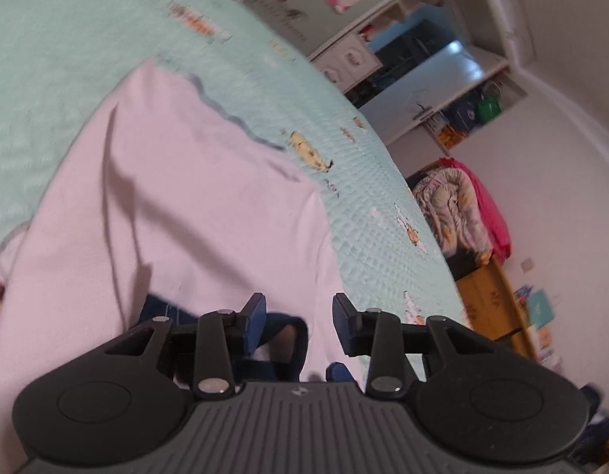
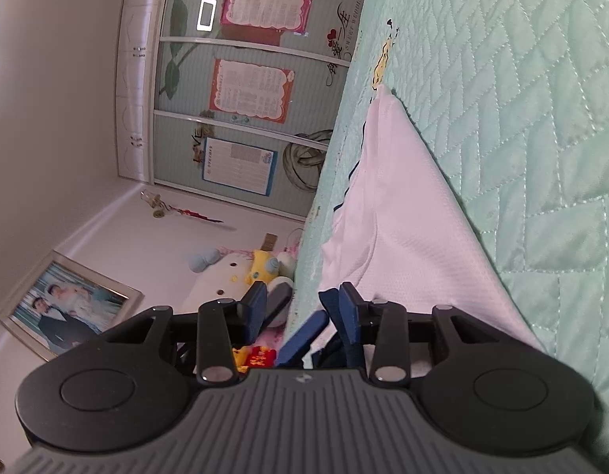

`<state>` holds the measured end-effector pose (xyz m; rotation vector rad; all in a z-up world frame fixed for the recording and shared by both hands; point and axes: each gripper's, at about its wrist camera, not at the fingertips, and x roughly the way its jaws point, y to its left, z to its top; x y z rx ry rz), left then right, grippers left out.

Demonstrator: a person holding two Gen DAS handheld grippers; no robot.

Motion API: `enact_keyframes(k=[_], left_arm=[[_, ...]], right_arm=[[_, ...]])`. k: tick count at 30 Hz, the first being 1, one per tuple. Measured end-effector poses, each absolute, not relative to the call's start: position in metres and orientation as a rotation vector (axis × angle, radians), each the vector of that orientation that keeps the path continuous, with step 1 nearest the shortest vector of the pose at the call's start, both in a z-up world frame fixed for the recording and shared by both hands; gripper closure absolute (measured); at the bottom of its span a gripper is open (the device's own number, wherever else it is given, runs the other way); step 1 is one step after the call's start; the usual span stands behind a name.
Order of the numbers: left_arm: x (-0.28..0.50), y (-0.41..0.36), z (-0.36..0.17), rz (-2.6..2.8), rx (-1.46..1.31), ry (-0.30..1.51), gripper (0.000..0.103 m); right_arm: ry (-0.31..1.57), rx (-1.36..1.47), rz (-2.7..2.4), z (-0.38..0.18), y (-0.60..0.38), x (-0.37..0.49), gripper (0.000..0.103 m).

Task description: Fold clothes

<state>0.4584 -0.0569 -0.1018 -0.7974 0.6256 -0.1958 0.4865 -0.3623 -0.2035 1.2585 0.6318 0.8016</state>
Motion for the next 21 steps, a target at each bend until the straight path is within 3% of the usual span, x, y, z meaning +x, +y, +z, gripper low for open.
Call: enact_keyframes(k=[7,11,13,21], left_arm=[[0.471,-0.069,-0.100,-0.268,-0.865,0.602,0.061],[0.474,-0.069,-0.128,-0.235,-0.922,0.706,0.061],[0.467,-0.077,-0.135,-0.236,-0.852,0.730,0.068],[0.460,-0.076,-0.126,-0.200,-0.842,0.691,0.063]], right_arm=[[0.608,1.317,0.787,-0.206,-0.368,0.485,0.060],[0.585,1.373,0.781,-0.211,-0.373,0.484,0.059],[0.592,1.343,0.779,-0.209,-0.372,0.483,0.058],[0.597,1.324,0.777,-0.206,-0.371,0.485,0.057]])
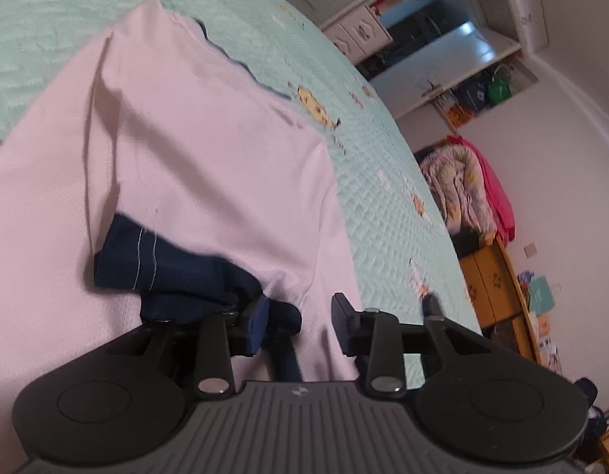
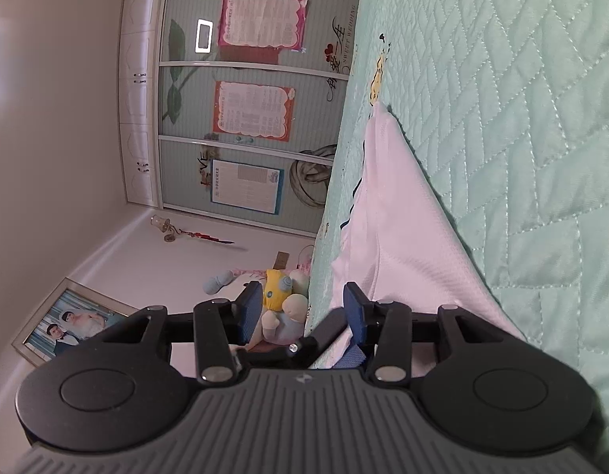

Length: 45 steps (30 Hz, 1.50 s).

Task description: Fold clothes

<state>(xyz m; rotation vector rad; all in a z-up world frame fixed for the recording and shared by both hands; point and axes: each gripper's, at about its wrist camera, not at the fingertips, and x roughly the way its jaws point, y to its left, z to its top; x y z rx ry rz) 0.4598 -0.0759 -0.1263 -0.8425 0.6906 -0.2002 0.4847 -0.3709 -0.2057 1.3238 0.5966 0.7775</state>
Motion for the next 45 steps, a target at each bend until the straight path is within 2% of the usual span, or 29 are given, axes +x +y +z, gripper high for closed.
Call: enact_keyframes(k=[4,8,9,10,12,15,17,19,21,25,26,27,31,35,36,37,38,40,45], left_arm=[[0.454,-0.071,-0.116,-0.248,-0.930,0.603,0.060],[0.463,-0.080,-0.133,-0.236,-0.971,0.652,0.060],[0.464,-0.082,-0.142,-0.219,-0.972,0.675,0.062],[0.463,-0.083,-0.151,-0.200,-0.970,0.690,0.074],[0.459,-0.081,-0.154,-0.193,-0.968,0.686,0.078],[0.449,-0.072,-0.144,-0.221,-1.005,0.646,0.072],[0.443,-0.063,-0.127,-0.235,-1.003,0.557,0.071],[0.442,-0.055,-0.114,-0.217,-0.996,0.489,0.061],[0.446,-0.050,-0.110,-0.188,-0.994,0.485,0.061],[0.450,-0.059,-0.136,-0.164,-0.977,0.605,0.061],[0.451,-0.062,-0.144,-0.145,-0.959,0.647,0.062],[0.449,-0.063,-0.149,-0.137,-0.944,0.655,0.069],[0.443,-0.062,-0.149,-0.129,-0.910,0.643,0.069],[0.437,-0.065,-0.130,-0.113,-0.873,0.599,0.059],[0.434,-0.067,-0.127,-0.118,-0.860,0.573,0.055],[0.435,-0.068,-0.128,-0.109,-0.852,0.576,0.047],[0.437,-0.069,-0.132,-0.092,-0.847,0.598,0.045],[0.438,-0.066,-0.140,-0.088,-0.854,0.615,0.052],[0.431,-0.057,-0.134,-0.132,-0.892,0.603,0.052]], right_arm=[[0.595,1.331,0.779,-0.206,-0.371,0.486,0.056],[0.590,1.351,0.781,-0.208,-0.372,0.486,0.056],[0.588,1.357,0.782,-0.208,-0.372,0.486,0.056],[0.587,1.360,0.782,-0.209,-0.373,0.486,0.055],[0.589,1.352,0.776,-0.208,-0.372,0.486,0.054],[0.586,1.355,0.781,-0.207,-0.371,0.486,0.054],[0.585,1.356,0.782,-0.207,-0.370,0.487,0.054],[0.585,1.352,0.781,-0.206,-0.370,0.487,0.053],[0.585,1.349,0.781,-0.206,-0.370,0.487,0.053],[0.588,1.337,0.781,-0.206,-0.371,0.487,0.053],[0.589,1.333,0.781,-0.207,-0.372,0.487,0.053],[0.590,1.331,0.782,-0.207,-0.372,0.486,0.053],[0.593,1.314,0.779,-0.205,-0.371,0.486,0.053],[0.593,1.310,0.780,-0.206,-0.372,0.486,0.053],[0.594,1.310,0.780,-0.206,-0.372,0.485,0.053],[0.594,1.309,0.779,-0.206,-0.371,0.485,0.053],[0.594,1.308,0.780,-0.206,-0.371,0.485,0.053],[0.594,1.307,0.780,-0.205,-0.372,0.485,0.053],[0.595,1.301,0.779,-0.204,-0.371,0.486,0.053]])
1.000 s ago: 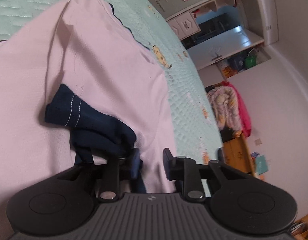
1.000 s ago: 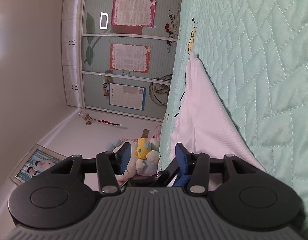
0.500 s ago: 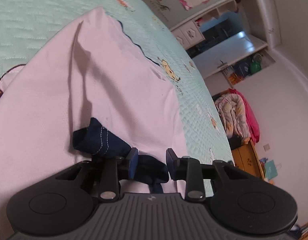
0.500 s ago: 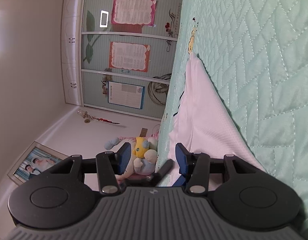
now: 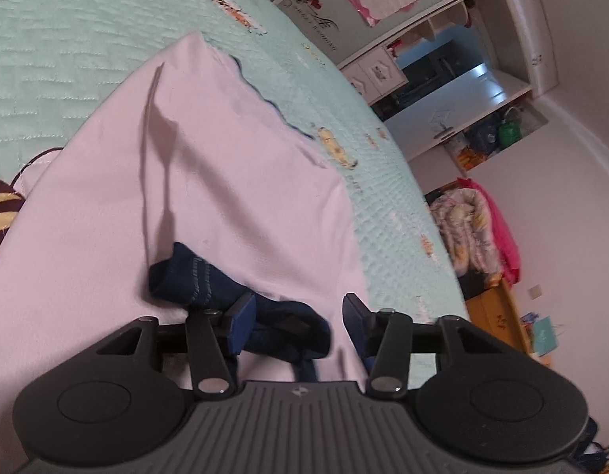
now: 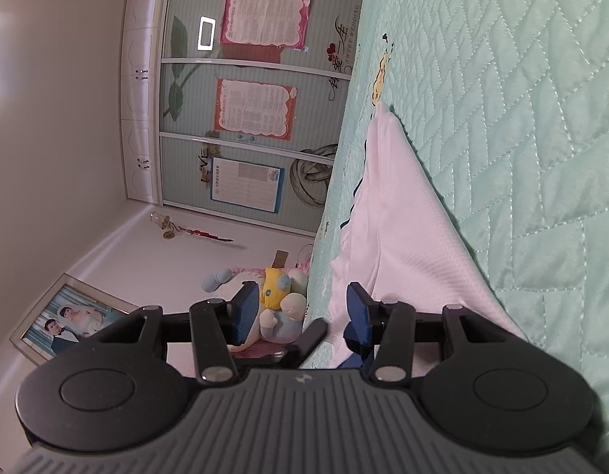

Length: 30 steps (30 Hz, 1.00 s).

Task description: Fold clothes

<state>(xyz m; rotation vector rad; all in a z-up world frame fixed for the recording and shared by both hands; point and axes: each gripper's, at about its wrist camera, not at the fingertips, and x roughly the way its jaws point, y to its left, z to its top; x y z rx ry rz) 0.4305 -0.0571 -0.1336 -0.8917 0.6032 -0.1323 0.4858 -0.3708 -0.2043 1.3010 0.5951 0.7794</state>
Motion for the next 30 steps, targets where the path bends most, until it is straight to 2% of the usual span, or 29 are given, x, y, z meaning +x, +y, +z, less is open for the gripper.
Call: enact_keyframes(k=[6,8,9,14,20,26,29,30], left_arm=[[0.412,-0.029,-0.129,-0.001,-0.969,0.441,0.052],[0.414,-0.026,-0.139,0.031,-0.967,0.499,0.052],[0.415,-0.026,-0.145,0.042,-0.959,0.542,0.057],[0.400,-0.023,-0.140,0.057,-0.950,0.570,0.056],[0.393,-0.009,-0.122,0.069,-0.961,0.489,0.053],[0.431,0.000,-0.103,-0.017,-0.881,0.497,0.054],[0.459,0.006,-0.101,-0.089,-0.825,0.592,0.058],[0.468,0.008,-0.101,-0.104,-0.813,0.615,0.063]], right_arm=[[0.595,1.294,0.781,-0.204,-0.371,0.487,0.053],[0.595,1.289,0.781,-0.204,-0.371,0.487,0.053],[0.595,1.287,0.782,-0.204,-0.371,0.487,0.053],[0.596,1.282,0.782,-0.203,-0.371,0.487,0.053],[0.597,1.264,0.781,-0.200,-0.368,0.486,0.053],[0.611,1.090,0.803,-0.172,-0.356,0.474,0.053],[0.646,0.974,0.815,-0.142,-0.346,0.469,0.063],[0.659,0.929,0.813,-0.131,-0.339,0.471,0.067]])
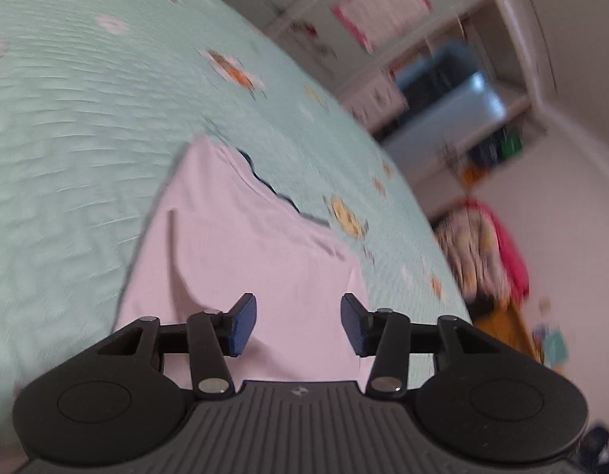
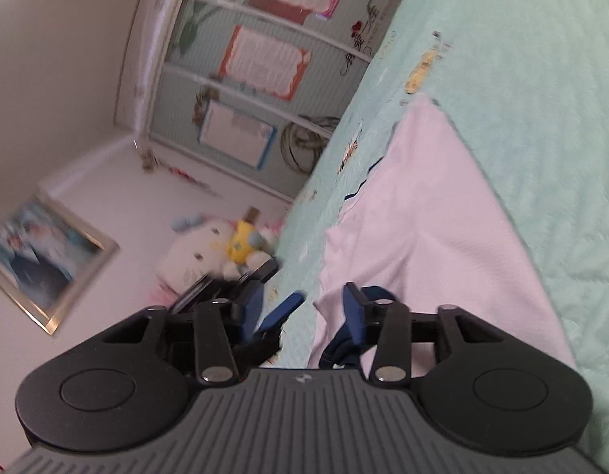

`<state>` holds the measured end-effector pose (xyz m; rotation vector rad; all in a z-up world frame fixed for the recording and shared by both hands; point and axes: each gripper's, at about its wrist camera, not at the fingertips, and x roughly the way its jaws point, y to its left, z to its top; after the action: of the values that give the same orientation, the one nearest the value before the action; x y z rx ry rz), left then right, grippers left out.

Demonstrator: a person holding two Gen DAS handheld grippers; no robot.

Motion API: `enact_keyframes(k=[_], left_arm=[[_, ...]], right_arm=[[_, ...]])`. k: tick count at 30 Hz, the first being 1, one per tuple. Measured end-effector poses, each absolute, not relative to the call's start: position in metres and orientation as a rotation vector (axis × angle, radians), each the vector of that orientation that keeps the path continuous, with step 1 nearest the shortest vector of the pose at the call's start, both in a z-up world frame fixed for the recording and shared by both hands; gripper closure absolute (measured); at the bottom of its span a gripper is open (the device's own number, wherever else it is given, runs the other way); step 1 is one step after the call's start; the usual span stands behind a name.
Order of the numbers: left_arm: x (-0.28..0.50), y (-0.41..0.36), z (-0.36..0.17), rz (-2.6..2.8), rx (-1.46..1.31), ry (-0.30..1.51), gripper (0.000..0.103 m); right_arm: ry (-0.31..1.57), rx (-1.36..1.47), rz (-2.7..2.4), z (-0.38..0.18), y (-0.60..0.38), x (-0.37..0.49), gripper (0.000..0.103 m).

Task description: Fold clothes

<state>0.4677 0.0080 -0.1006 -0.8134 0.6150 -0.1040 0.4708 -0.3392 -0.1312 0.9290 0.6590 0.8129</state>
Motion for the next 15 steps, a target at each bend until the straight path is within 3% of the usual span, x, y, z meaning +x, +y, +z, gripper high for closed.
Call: enact_keyframes(k=[1,5,8,9,10,11,15], left_arm=[[0.475,0.010,-0.100,-0.110,-0.808,0.630,0.067],[0.505,0.012,-0.103,-0.188,-0.805,0.693,0.068],[0.534,0.008,-0.121,-0.200,-0.720,0.800,0.068],[0.541,0.008,-0.128,-0.174,-0.673,0.820,0.075],[0.545,0.012,-0.134,-0.155,-0.654,0.819,0.094],[0.549,0.017,-0.138,-0.143,-0.656,0.811,0.098],[0.559,0.034,-0.141,-0.099,-0.660,0.771,0.099]], right_arm=[[0.680,0.876,0.816,-0.121,-0.330,0.475,0.070],[0.749,0.641,0.810,-0.099,-0.281,0.503,0.071],[0.828,0.594,0.850,-0.126,-0.256,0.518,0.071],[0.880,0.580,0.876,-0.142,-0.250,0.519,0.072],[0.884,0.573,0.885,-0.156,-0.249,0.516,0.093],[0.853,0.573,0.883,-0.167,-0.253,0.509,0.102],[0.882,0.656,0.912,-0.178,-0.263,0.512,0.103]])
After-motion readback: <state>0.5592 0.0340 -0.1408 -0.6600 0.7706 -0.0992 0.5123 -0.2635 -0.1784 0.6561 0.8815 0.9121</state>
